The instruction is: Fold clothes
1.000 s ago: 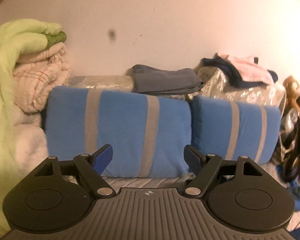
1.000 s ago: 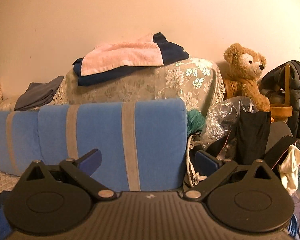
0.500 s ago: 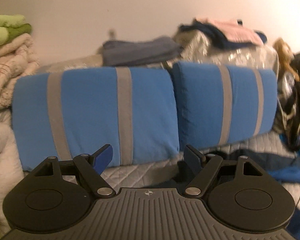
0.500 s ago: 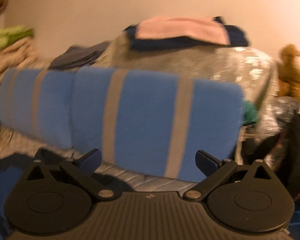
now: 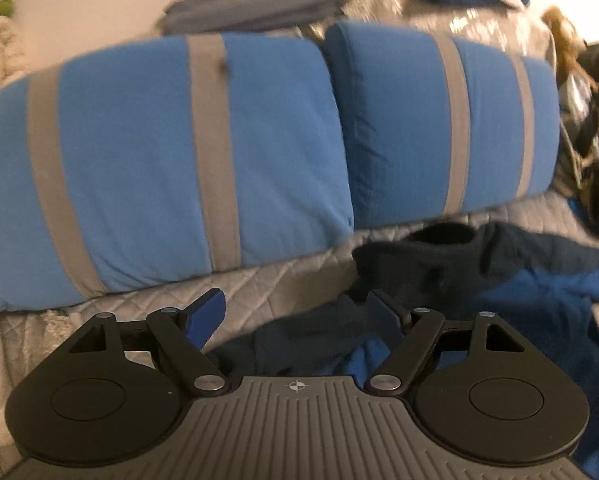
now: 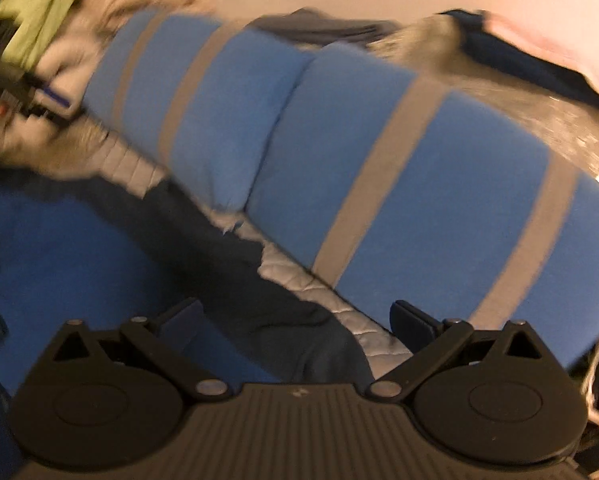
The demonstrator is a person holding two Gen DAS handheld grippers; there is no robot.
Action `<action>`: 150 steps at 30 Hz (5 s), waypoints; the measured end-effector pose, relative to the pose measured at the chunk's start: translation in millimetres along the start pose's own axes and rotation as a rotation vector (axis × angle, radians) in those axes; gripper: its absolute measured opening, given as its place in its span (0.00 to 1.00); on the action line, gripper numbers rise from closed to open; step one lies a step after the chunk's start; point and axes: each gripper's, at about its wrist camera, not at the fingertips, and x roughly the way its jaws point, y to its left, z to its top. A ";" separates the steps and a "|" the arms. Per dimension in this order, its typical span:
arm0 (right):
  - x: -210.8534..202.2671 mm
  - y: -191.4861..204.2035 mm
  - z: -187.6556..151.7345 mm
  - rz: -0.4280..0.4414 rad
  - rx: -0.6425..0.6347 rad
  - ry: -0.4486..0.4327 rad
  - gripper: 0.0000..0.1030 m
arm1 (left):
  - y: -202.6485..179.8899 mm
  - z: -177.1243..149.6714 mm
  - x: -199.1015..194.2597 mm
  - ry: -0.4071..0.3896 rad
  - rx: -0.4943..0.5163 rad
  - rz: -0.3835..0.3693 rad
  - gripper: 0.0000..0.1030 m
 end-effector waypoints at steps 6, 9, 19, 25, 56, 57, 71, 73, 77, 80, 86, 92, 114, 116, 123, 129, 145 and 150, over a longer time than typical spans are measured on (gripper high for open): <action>37.5 22.9 -0.5 0.069 -0.053 0.013 0.99 | -12.9 -9.9 33.4 0.016 0.050 -0.046 0.76; 54.2 27.7 -1.0 0.102 -0.054 0.014 0.99 | -19.1 -15.0 49.4 0.020 0.073 -0.062 0.76; 118.0 36.4 2.2 0.142 -0.026 0.036 0.95 | -36.8 -20.7 100.0 0.025 0.096 -0.155 0.76; 151.4 36.3 7.0 0.180 -0.029 0.043 0.92 | -37.2 -18.1 125.2 0.013 0.051 -0.222 0.75; 250.6 -47.6 11.8 0.473 0.752 0.081 0.45 | 41.6 0.9 220.8 0.133 -0.622 -0.517 0.25; 245.0 -44.7 14.6 0.462 0.723 0.066 0.42 | 37.1 5.2 213.5 0.112 -0.583 -0.503 0.23; 184.2 28.7 49.8 0.062 0.229 -0.124 0.20 | -80.3 23.3 174.6 -0.158 0.240 0.025 0.19; 195.6 36.2 46.0 0.043 0.210 -0.089 0.20 | -88.6 13.5 187.6 -0.141 0.295 0.059 0.19; 214.7 47.5 39.8 0.017 0.187 -0.032 0.21 | -95.8 1.8 208.0 -0.101 0.334 0.103 0.29; 225.3 50.2 42.1 -0.005 0.194 0.028 0.50 | -95.6 0.4 205.5 -0.092 0.367 0.153 0.61; 205.0 29.4 43.1 -0.004 0.212 0.067 0.84 | -72.4 12.2 166.2 -0.110 0.302 0.081 0.76; 173.9 -4.1 32.0 -0.033 0.217 0.103 0.89 | -26.7 14.6 130.2 -0.056 0.272 0.037 0.76; 122.9 -62.8 -32.0 -0.122 0.316 0.127 0.90 | 27.6 -63.7 162.4 0.124 0.222 0.015 0.77; 124.8 -65.2 -35.9 -0.105 0.314 0.129 0.90 | 40.7 -64.7 165.2 0.141 0.139 -0.036 0.74; 125.8 -72.7 -43.0 -0.064 0.302 0.121 0.90 | 33.7 -57.3 159.6 0.177 0.193 -0.063 0.22; 137.0 -60.2 -37.8 -0.037 0.234 0.135 0.90 | 14.8 -56.3 162.9 0.153 0.313 0.167 0.18; 183.1 -19.7 -48.4 -0.091 0.026 0.235 0.88 | -1.6 -70.0 171.7 0.128 0.395 0.286 0.18; 169.0 -20.1 -42.0 -0.036 -0.028 0.216 0.88 | -2.5 -72.3 172.5 0.118 0.394 0.293 0.18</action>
